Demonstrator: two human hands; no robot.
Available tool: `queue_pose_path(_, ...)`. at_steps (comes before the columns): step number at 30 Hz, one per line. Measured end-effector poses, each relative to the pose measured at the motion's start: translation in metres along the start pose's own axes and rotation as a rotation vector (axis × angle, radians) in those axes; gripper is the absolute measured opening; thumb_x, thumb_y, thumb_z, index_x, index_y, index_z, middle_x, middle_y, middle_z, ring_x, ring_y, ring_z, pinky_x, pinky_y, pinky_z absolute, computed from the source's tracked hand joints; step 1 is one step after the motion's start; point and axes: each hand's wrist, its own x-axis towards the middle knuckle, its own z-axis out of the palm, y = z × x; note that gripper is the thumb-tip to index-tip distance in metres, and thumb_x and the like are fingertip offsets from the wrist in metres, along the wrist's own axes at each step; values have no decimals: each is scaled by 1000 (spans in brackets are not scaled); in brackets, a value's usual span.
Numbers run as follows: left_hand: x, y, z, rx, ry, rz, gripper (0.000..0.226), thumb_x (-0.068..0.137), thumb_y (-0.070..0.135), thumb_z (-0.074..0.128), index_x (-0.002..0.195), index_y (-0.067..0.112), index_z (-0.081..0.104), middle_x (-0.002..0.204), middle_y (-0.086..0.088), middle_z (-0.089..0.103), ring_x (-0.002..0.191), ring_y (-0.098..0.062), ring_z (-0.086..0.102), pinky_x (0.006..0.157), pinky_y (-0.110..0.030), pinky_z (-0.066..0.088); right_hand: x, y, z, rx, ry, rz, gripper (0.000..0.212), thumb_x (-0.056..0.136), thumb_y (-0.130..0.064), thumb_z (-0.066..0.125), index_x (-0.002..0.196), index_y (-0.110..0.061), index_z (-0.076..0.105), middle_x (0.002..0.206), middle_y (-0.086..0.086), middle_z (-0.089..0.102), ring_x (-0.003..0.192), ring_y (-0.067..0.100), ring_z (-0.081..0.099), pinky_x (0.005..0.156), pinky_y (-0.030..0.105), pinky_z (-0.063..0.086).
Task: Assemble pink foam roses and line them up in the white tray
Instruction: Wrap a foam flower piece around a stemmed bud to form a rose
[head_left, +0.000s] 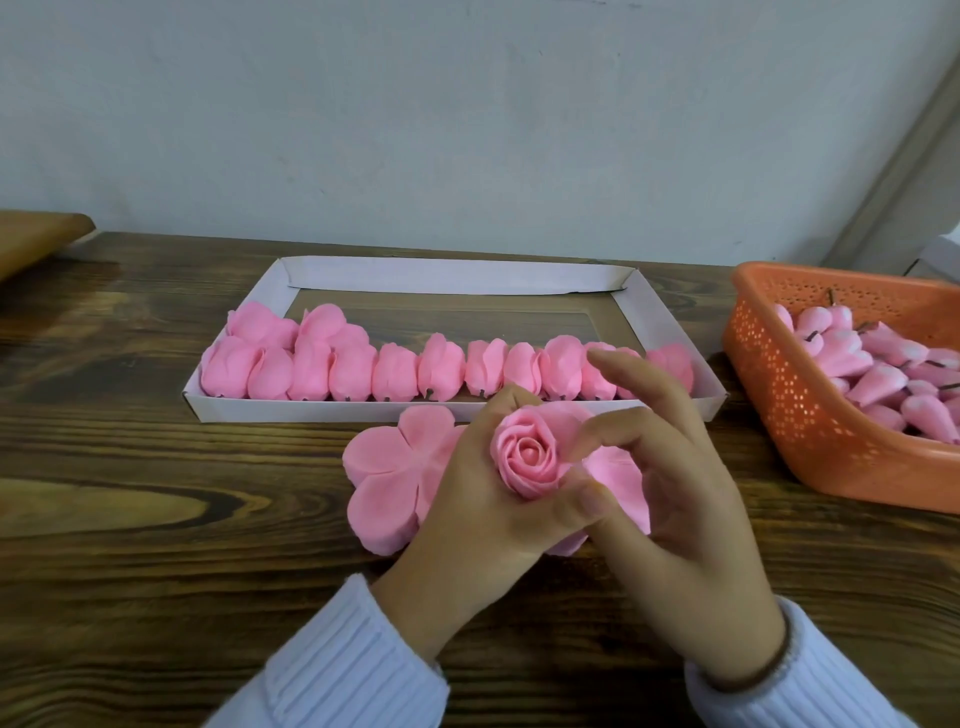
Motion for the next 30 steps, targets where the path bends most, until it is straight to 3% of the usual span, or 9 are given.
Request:
queue_pose_path(7,0,1,0,-6,-22,11,63,57,49,85,90,7,51,74,-1,58,69,-17,54,59,-26,47,0,1,-2,39,-31,-15,12,88,-41,58,85,-30,59,135,4,49,133,23,44,105,37,38)
queue_pose_path(10,0,-1,0,18,56,25,45,57,26,82,86,8,54,72,-2,60,69,-17,59,61,-28,51,0,3,-2,8,-7,-22,4,86,-30,58,84,-28,56,128,4,54,127,24,48,102,41,39)
queue_pose_path(13,1,-2,-2,1,108,13,33,58,22,80,80,16,57,69,1,60,68,-14,60,60,-25,53,1,5,-2,16,15,-10,3,85,-28,59,83,-28,56,123,4,56,125,21,50,101,37,39)
queue_pose_path(17,1,0,-3,3,-13,19,22,66,17,78,72,22,58,68,5,56,63,-12,55,58,-25,48,2,8,-3,-12,33,-67,5,88,-32,61,85,-29,57,125,2,55,125,17,50,102,30,39)
queue_pose_path(20,-1,0,-3,-139,-155,-84,26,69,7,77,82,20,59,70,9,60,65,-7,63,61,-26,52,1,10,-3,17,44,-74,5,86,-24,62,83,-27,60,125,4,55,124,19,51,101,36,41)
queue_pose_path(23,-2,1,-4,-153,-218,-138,28,70,9,76,83,30,64,69,12,63,68,-5,65,64,-26,54,1,10,-4,58,56,-70,5,85,-23,63,83,-27,61,124,4,54,126,20,50,100,38,42)
queue_pose_path(25,-1,2,-3,-98,-176,-105,23,72,13,74,82,32,67,72,10,66,71,-6,66,68,-25,54,1,10,-3,89,71,-44,8,86,-22,61,91,-27,60,124,1,55,124,21,52,97,39,44)
queue_pose_path(27,-2,1,-3,32,-30,-20,12,73,23,73,80,32,69,78,9,69,77,-7,66,70,-24,53,1,10,-1,171,117,34,12,88,-22,57,100,-24,57,119,-5,59,118,18,56,90,32,49)
queue_pose_path(30,-1,1,-5,125,134,71,7,72,28,68,77,32,71,78,11,69,77,-3,64,68,-19,50,0,10,2,304,214,199,15,90,-21,55,103,-14,57,107,-4,65,100,14,64,71,24,53)
